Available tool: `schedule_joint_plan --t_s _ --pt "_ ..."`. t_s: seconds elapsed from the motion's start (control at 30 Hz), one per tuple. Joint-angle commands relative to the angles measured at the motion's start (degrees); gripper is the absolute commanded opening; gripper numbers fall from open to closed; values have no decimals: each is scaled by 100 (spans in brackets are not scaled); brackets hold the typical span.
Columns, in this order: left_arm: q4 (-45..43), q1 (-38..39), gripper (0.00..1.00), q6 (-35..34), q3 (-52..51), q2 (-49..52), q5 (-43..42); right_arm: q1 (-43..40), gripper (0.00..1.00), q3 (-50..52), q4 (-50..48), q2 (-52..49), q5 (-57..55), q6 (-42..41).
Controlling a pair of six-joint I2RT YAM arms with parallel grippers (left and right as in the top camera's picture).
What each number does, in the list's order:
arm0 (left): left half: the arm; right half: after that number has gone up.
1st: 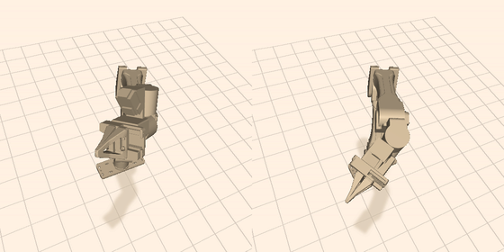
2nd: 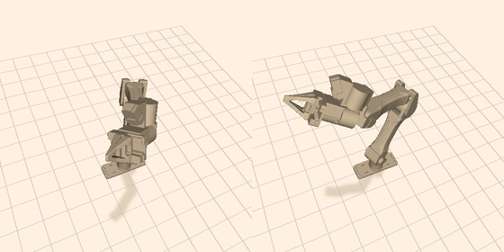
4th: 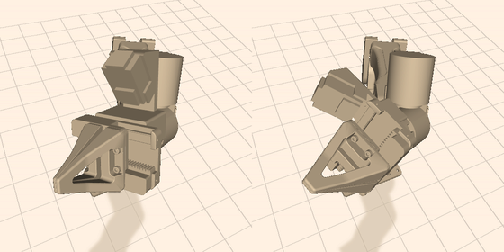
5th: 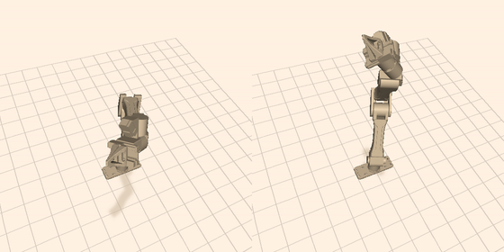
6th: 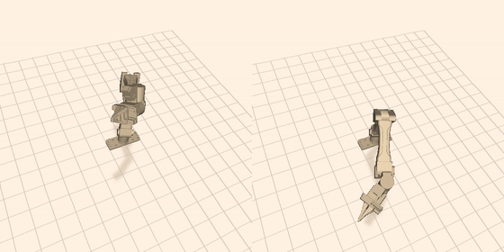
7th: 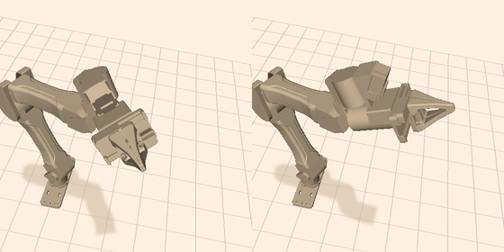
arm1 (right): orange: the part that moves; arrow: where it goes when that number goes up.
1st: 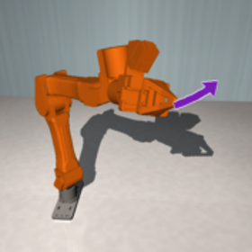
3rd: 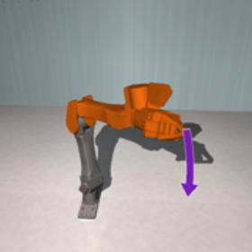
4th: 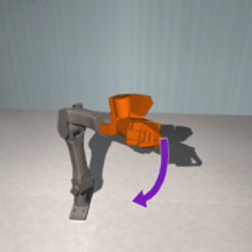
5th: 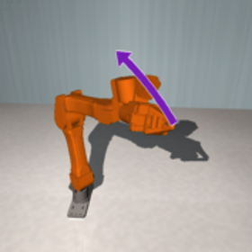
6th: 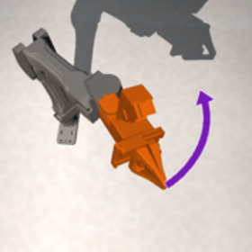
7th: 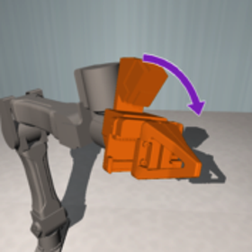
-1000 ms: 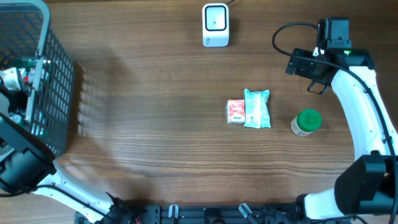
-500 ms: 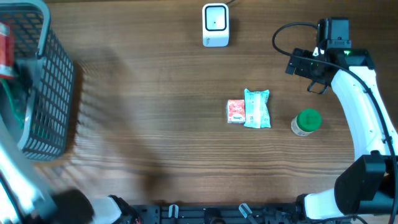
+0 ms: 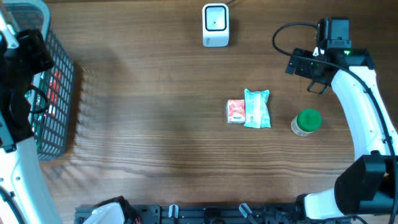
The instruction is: Scan the item barcode
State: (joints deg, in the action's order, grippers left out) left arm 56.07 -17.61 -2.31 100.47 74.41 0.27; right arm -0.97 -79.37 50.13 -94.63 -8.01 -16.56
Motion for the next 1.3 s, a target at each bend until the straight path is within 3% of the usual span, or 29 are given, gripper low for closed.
schedule_joint_plan --t_s 0.0,0.1,0.17,0.43,0.5,0.73,0.9,1.17,1.27 --pt "-15 -136 45 -485 -26 164 1390 4 100 -55 -11 35 -105 48" --pt "-232 -540 78 -505 -26 328 1456 4 100 -55 -11 35 -105 48" --pt "-433 -815 86 -505 -26 459 1453 2 100 -55 -11 35 -105 48" --pt "-544 -1847 90 -131 -28 1504 664 2 100 -55 -11 35 -105 48" --pt "-538 -1978 96 -70 -28 1797 669 2 100 -55 -11 35 -105 48" --pt "-501 -2474 99 87 -28 2625 680 2 100 -55 -11 35 -105 48" --pt "-461 -2765 99 605 -39 3388 538 4 100 -55 -11 35 -105 48" --pt "-372 -2726 100 2197 -42 4599 -1027 4 100 -55 -11 35 -105 50" --pt "-385 -2636 100 2470 -44 4859 -1141 4 100 -55 -11 35 -105 46"
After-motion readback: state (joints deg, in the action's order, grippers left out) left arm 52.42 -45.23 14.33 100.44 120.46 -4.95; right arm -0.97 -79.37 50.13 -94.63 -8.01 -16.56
